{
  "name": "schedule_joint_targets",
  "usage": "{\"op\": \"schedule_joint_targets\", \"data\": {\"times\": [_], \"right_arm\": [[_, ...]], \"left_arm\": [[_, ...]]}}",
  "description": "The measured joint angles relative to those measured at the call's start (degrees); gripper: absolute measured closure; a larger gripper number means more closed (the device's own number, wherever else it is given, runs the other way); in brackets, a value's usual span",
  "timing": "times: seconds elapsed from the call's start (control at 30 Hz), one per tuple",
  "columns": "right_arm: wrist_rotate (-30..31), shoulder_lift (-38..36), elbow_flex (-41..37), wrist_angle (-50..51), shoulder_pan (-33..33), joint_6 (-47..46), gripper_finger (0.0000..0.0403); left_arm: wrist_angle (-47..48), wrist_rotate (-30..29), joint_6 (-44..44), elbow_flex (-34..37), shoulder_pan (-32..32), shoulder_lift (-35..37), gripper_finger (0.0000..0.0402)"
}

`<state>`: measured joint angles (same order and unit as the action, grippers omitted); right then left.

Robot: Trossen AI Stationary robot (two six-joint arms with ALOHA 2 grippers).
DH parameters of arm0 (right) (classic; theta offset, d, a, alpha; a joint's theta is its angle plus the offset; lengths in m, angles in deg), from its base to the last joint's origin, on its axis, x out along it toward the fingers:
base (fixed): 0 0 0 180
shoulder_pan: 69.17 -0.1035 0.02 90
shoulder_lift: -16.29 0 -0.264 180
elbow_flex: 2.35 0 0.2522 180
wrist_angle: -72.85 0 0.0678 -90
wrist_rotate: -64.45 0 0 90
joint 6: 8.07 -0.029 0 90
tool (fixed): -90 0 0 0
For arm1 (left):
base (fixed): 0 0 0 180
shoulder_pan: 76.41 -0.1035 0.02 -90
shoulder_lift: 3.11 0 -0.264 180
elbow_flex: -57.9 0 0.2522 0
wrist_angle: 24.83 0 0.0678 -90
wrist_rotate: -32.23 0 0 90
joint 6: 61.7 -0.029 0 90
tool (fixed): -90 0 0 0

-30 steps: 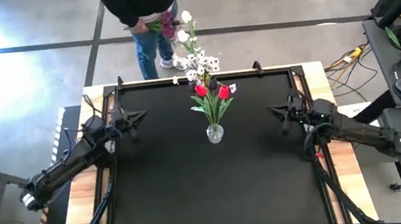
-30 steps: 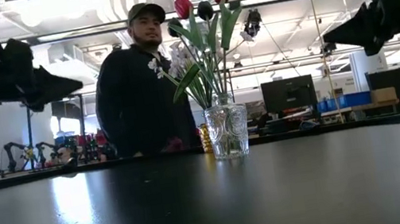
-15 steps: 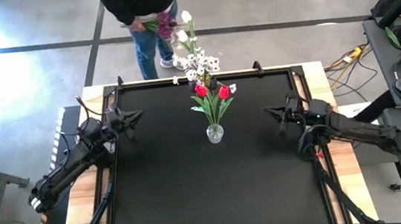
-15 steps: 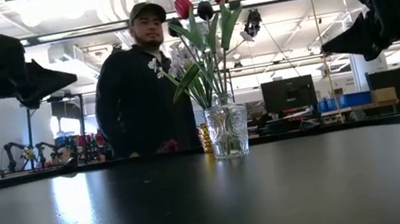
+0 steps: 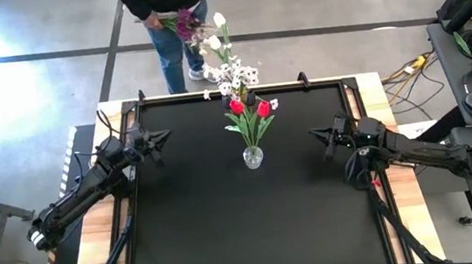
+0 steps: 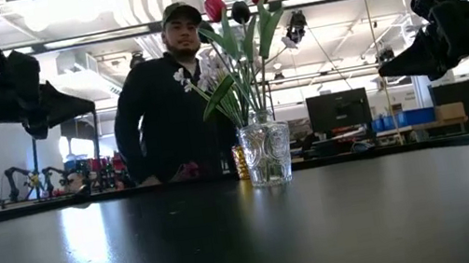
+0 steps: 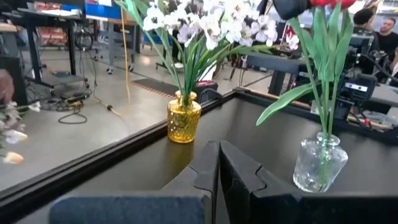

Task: Sort flowers into vase by color
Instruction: Return to Home Position

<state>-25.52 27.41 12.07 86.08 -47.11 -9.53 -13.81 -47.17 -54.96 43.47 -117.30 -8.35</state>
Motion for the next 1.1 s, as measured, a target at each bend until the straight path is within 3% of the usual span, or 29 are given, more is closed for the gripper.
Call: {"op": "schedule_joint_targets", "data": {"times": [1.1], "right_arm": [[0.0, 0.3, 0.0, -0.2, 0.0, 0.0, 0.0394]], "left_arm": [[-0.2, 0.0, 0.0, -1.3, 0.0, -4.9, 0.0401]]}}
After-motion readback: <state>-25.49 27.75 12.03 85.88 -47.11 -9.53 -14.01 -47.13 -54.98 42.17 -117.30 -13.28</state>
